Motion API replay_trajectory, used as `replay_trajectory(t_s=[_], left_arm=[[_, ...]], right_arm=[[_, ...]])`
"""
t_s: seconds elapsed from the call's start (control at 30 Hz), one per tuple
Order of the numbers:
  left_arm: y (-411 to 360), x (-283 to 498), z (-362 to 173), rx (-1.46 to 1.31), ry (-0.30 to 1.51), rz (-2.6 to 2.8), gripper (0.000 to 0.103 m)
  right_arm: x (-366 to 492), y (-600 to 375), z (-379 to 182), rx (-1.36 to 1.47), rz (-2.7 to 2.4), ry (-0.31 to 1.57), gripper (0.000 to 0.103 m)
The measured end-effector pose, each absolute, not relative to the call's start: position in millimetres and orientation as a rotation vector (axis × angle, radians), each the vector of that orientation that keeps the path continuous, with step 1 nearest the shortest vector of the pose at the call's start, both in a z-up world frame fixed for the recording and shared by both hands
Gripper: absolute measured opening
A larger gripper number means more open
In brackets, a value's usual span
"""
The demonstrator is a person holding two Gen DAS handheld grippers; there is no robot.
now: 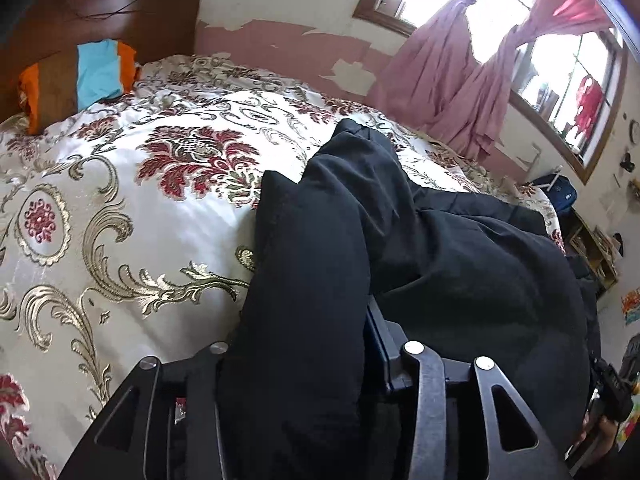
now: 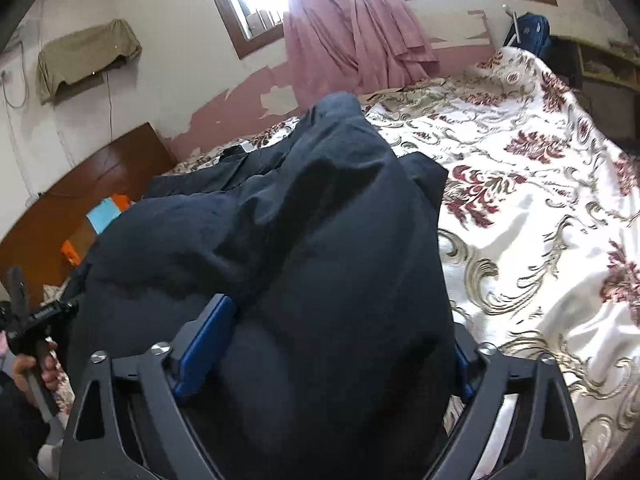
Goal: Fold large clothes
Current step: 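Lower the folded jacket onto the bed and open both tools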
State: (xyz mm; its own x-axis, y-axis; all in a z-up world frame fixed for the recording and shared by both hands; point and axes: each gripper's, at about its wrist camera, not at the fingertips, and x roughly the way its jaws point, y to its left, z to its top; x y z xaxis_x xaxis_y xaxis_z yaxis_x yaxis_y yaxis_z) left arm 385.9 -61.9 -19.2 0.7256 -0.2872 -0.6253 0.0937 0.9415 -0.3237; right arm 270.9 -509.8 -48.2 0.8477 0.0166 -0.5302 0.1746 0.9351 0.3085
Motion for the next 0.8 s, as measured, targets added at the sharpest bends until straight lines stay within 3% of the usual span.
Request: replay_trajectory(t_s=[0.03, 0.1, 0.13, 0.8], left_arm=[[-62.2, 385.1, -18.1, -0.285, 0.727, -0.205, 0.047], [-59.9, 377.9, -13.7, -0.303, 0.701, -0.193, 0.094], [-58.2, 372.4, -9.5, -0.32, 0.668, -0.191, 0.098], [-95.7, 242.3, 84.0, -0.18, 0.38, -0.336, 0.103]], right_arm=[[267.5, -507.4, -45.2, 0.348, -0.094, 0.556, 0.092], [260.2, -502.1, -37.9, 0.321, -0.117, 0.555, 0.095], [257.4, -501.0, -35.4, 0.309, -0.123, 0.551, 0.096], [162.8, -439.7, 52.8, 0.188, -0.084, 0.293, 0.1]])
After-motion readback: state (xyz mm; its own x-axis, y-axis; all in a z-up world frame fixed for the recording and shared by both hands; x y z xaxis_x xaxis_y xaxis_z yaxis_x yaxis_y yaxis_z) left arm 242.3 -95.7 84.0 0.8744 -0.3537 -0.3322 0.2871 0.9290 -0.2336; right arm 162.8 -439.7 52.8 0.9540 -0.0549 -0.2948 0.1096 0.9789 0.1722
